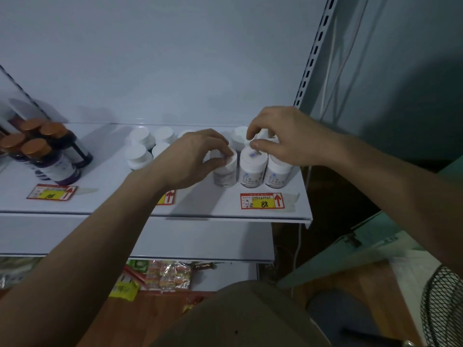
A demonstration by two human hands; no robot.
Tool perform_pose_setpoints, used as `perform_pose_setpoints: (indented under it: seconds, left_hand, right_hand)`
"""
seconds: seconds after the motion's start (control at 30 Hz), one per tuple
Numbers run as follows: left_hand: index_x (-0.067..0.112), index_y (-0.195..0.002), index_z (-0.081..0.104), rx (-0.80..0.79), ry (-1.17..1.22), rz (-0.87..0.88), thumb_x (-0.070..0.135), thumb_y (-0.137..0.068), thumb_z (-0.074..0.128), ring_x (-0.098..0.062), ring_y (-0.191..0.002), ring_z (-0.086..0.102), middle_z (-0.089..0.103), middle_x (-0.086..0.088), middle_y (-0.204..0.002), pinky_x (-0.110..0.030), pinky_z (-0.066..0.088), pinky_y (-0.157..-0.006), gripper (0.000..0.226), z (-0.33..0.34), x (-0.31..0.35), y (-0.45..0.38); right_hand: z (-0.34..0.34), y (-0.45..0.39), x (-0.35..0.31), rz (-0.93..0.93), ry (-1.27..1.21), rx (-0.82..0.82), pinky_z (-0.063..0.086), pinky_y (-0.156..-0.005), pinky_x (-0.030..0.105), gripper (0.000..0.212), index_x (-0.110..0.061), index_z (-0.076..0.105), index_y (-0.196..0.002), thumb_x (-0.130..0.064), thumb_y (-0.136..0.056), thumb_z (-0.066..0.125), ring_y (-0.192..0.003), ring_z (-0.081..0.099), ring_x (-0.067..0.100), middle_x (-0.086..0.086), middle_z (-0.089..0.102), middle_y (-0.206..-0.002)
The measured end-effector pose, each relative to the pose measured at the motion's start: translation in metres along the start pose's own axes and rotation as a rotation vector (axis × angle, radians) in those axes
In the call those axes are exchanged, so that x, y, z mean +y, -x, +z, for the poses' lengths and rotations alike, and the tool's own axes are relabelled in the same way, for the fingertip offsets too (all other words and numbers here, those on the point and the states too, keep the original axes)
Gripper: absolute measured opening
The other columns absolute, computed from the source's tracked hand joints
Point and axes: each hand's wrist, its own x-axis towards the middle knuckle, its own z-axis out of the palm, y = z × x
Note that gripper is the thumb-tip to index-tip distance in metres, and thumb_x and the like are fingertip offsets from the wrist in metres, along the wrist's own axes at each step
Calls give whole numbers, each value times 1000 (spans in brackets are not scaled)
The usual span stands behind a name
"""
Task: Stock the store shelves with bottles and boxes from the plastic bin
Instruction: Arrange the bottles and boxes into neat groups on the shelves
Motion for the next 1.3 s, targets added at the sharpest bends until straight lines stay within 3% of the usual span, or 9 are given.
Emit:
perform_pose_setpoints:
  seconds: [0.1, 0.2, 0.43, 0.53, 0.67, 0.87, 0.97, 1.1, 1.3]
  left_hand:
    - [24, -112, 74, -28, -14, -37, 25, -96, 64, -19, -117, 58, 60, 1, -136, -27, 43, -95, 19, -4, 0, -2]
    - [34, -105, 73, -18, 13, -100, 38, -90, 71, -15, -108, 55, 54, 2, -130, -30, 48, -91, 16, -4, 2, -1]
    - [28, -109, 71, -90, 41, -55, 13, -87, 72, -14, -115, 59, 63, 7, -131, -29, 49, -99, 27, -11, 2, -2]
    - [27, -105, 70, 90, 36, -102, 35, -87, 69, -10, -102, 58, 59, 5, -120, -28, 50, -89, 20, -5, 5, -3]
    - [28, -100, 65, 136, -38, -298, 64, -76, 69, -8, -77, 54, 57, 6, -98, -28, 44, -64, 43, 11, 6, -7]
    - [36, -106, 70, -87, 94, -273, 30, -82, 76, -11, -96, 61, 65, 9, -114, -34, 55, -84, 26, -9, 6, -7]
    - [35, -107, 68, 27, 134, -260, 44, -83, 71, -7, -99, 60, 57, 9, -120, -29, 52, -80, 25, -12, 7, -7]
    - [30, -102, 65, 61, -21, -363, 59, -78, 71, -10, -81, 56, 57, 4, -102, -30, 47, -68, 39, 3, 11, -13]
    - [37, -104, 69, -122, 99, -316, 30, -79, 82, -12, -98, 63, 63, 8, -115, -40, 56, -86, 28, -11, 10, -14]
  right_hand:
    - [-3, 1, 4, 12, 6, 9, 37, -73, 20, 21, -29, 66, -113, -41, -98, 58, -92, 52, 6, -8, 60, -109]
    - [-4, 6, 8, 35, -13, 27, 33, -72, 11, 19, -29, 67, -112, -39, -99, 58, -89, 51, 4, -9, 60, -108]
    - [1, 20, 8, 64, -52, 23, 35, -76, 24, 20, -26, 68, -111, -38, -98, 58, -91, 51, 5, -9, 60, -108]
    - [1, 24, 11, 74, -65, 40, 34, -70, 18, 18, -26, 68, -110, -37, -99, 59, -89, 51, 4, -10, 59, -106]
    - [0, 28, 15, 79, -63, 50, 31, -69, 12, 19, -26, 68, -109, -38, -98, 59, -84, 49, -3, -11, 59, -104]
    - [0, 32, 19, 102, -58, 42, 38, -70, 15, 22, -25, 68, -111, -40, -97, 59, -86, 55, 6, -8, 61, -106]
    - [-1, 34, 20, 104, -63, 48, 41, -71, 18, 24, -25, 68, -110, -41, -96, 59, -86, 56, 8, -7, 62, -105]
    - [1, 36, 21, 114, -66, 38, 44, -71, 25, 24, -25, 68, -111, -41, -96, 59, -85, 56, 9, -6, 62, -107]
    - [-2, 39, 24, 135, -70, 26, 48, -75, 31, 21, -26, 68, -111, -39, -96, 60, -84, 56, 7, -8, 62, -107]
